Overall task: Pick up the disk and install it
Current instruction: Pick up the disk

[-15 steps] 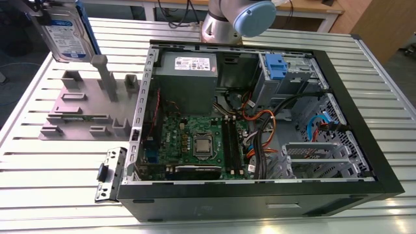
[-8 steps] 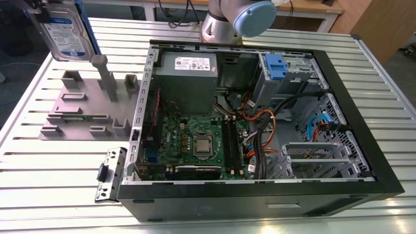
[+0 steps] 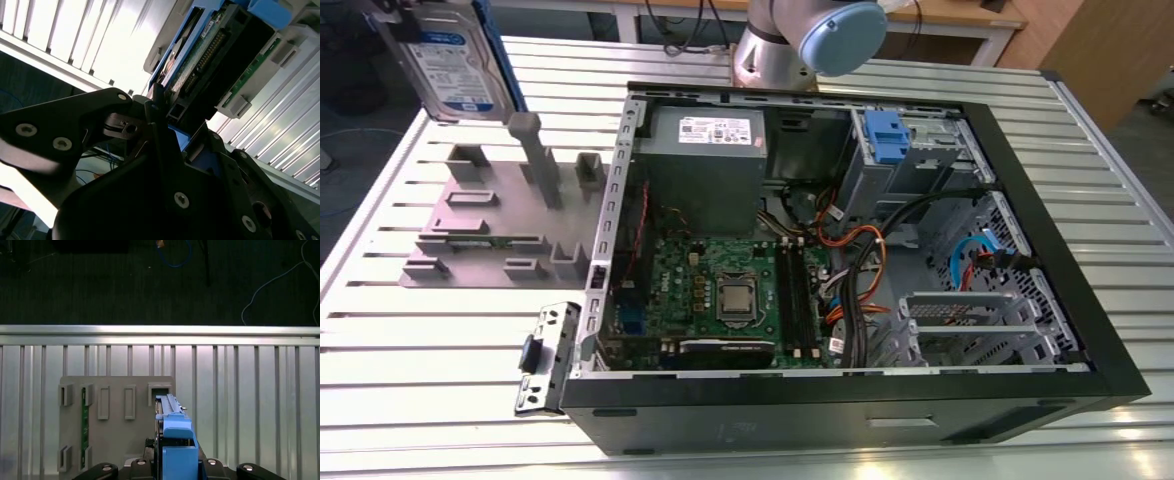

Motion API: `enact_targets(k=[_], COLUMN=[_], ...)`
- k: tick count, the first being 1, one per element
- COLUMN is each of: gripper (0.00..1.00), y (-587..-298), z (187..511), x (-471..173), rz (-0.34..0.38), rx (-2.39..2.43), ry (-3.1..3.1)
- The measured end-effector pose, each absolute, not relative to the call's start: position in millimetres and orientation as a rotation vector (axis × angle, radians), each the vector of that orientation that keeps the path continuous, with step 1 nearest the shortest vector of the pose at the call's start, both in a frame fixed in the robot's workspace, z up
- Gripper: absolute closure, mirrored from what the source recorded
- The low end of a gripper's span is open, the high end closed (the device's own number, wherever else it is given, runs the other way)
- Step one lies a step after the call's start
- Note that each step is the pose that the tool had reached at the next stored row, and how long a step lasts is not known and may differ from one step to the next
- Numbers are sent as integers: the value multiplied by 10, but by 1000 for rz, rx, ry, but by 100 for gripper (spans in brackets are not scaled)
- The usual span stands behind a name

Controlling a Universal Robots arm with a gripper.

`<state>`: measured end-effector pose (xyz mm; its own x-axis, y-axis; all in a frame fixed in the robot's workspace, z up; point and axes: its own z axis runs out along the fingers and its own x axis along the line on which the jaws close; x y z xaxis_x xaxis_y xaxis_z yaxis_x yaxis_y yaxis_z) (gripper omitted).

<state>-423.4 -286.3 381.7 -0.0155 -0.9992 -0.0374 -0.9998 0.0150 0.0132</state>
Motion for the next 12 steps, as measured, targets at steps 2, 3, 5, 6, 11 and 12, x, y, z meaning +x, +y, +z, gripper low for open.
enact_targets(k=[2,3,5,6,11,12], gripper=[64,64,64,64,64,64], y=[-2863,-2863,-2863,-2863,-2863,-2863], z=[3831,3838,3852,3859,3900,3907], x=[-4234,-4234,-4234,-4234,-4234,-4234], rz=[56,56,57,57,58,58], rx=[-2192,-2192,-2191,-2191,-2191,-2191], ry=[2225,2225,2225,2225,2225,2224])
